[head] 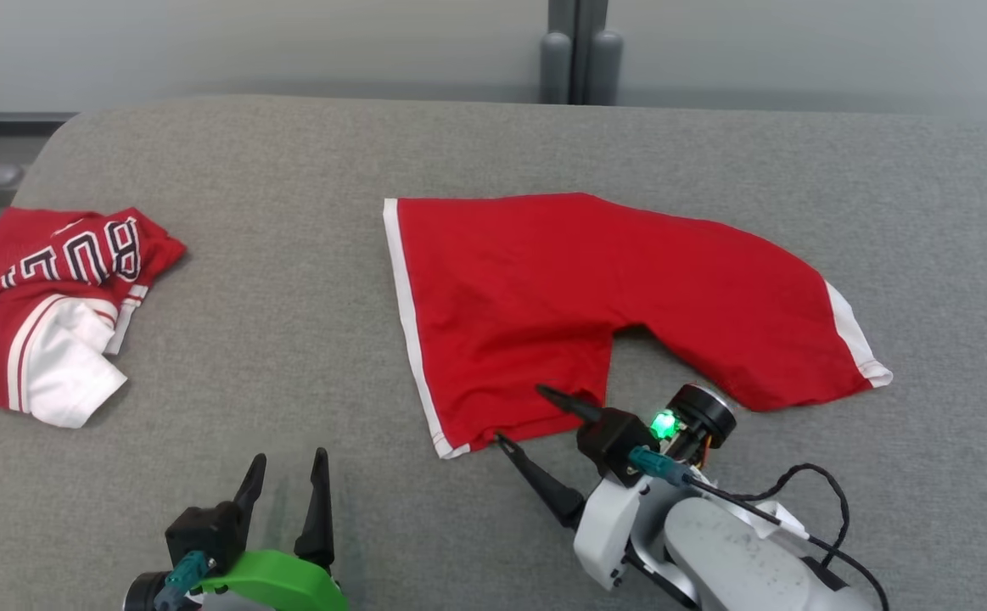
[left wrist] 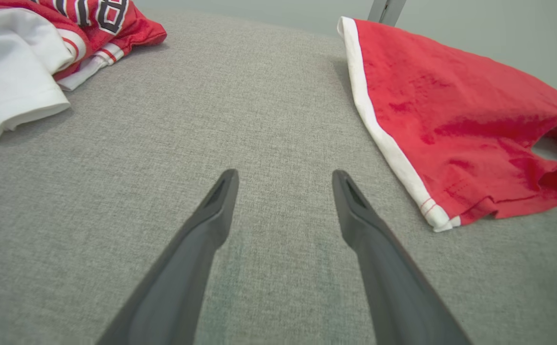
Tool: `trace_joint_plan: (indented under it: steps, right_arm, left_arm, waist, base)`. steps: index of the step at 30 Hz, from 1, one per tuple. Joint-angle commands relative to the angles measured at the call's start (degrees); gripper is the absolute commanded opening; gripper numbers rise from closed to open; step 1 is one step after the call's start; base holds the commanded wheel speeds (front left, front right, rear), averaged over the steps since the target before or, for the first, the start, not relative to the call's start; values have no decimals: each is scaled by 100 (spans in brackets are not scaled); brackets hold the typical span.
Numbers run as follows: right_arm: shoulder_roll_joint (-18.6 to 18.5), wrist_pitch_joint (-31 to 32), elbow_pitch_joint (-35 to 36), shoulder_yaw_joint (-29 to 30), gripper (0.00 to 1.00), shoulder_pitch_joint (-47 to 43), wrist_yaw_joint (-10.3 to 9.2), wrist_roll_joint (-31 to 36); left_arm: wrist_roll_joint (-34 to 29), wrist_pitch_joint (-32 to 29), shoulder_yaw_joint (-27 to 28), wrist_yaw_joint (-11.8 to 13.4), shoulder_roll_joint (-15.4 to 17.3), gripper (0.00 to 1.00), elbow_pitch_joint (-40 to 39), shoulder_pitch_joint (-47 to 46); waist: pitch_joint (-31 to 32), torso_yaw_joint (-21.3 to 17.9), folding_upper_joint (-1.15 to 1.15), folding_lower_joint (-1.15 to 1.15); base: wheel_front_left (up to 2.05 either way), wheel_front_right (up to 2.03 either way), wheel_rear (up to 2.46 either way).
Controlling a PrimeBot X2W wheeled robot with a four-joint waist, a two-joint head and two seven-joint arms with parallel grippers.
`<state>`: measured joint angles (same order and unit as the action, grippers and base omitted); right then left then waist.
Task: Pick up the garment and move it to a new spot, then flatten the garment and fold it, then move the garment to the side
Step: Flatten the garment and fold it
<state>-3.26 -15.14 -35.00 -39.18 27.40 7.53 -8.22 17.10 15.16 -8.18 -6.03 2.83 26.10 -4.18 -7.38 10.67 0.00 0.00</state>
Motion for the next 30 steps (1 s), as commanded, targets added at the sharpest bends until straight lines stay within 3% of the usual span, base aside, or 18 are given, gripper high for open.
trace_joint_plan:
  steps: [1, 11, 12, 13, 14, 15, 17, 30]
  right_arm:
    - [-18, -1, -152, -148, 100, 145, -8, -98]
    - [21, -1, -1251, -851, 100, 717, -8, -555]
    - [23, -1, -1320, -883, 82, 750, -8, -597]
    - [20, -1, -1373, -887, 49, 778, -8, -622]
    - [19, -1, -1427, -897, 34, 800, -8, -649]
    - [21, -1, -1473, -914, 0, 818, -8, -680]
    - [18, 0, -1573, -898, 0, 826, -8, -723]
    - [-489, -1, 314, 1809, 0, -990, -8, -207]
  left_arm:
    - [11, -2, -6, -3, 15, 100, 4, -102]
    - [89, -2, -86, -37, 15, 100, 11, -207]
    - [96, -2, -94, -38, 15, 100, 12, -219]
    - [104, -1, -99, -39, 15, 100, 8, -234]
    - [104, -1, -104, -41, 15, 100, 5, -248]
    - [104, -2, -102, -39, 15, 100, 4, -262]
    - [105, -1, -78, -32, 15, 100, 5, -271]
    - [-71, -2, 149, -2, 15, 100, -89, 19]
  waist:
    - [-140, 216, 0, 0]
    - [-386, 575, 0, 0]
    - [-404, 596, 0, 0]
    - [-417, 610, 0, 0]
    - [-428, 620, 0, 0]
    - [-440, 627, 0, 0]
    - [-449, 614, 0, 0]
    - [13, -452, 0, 0]
  base:
    - [0, 0, 0]
    - [0, 0, 0]
    - [0, 0, 0]
    - [0, 0, 0]
    - [0, 0, 0]
    - [0, 0, 0]
    - [0, 0, 0]
    - [0, 0, 0]
